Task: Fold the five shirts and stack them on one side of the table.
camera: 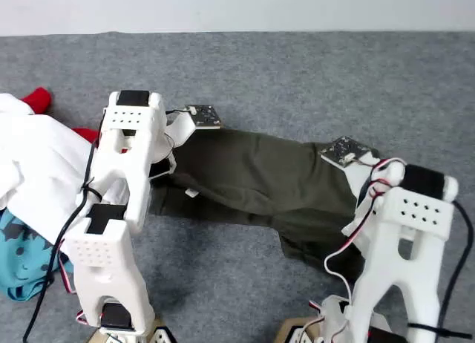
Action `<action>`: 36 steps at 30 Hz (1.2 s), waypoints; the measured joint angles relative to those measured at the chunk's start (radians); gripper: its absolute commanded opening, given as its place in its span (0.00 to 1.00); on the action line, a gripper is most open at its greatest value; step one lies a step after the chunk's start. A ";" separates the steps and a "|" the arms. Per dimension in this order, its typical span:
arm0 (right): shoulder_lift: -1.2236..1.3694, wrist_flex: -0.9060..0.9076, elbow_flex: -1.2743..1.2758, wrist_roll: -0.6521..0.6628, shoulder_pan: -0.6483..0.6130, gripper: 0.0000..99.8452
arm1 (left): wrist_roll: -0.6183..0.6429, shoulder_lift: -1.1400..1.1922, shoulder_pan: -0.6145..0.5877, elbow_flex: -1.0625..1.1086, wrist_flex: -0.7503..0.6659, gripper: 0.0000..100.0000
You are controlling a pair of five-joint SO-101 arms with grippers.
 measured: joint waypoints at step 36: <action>-0.003 -0.002 -0.055 0.000 0.006 0.24 | 0.032 -0.304 -0.015 0.064 -0.002 0.15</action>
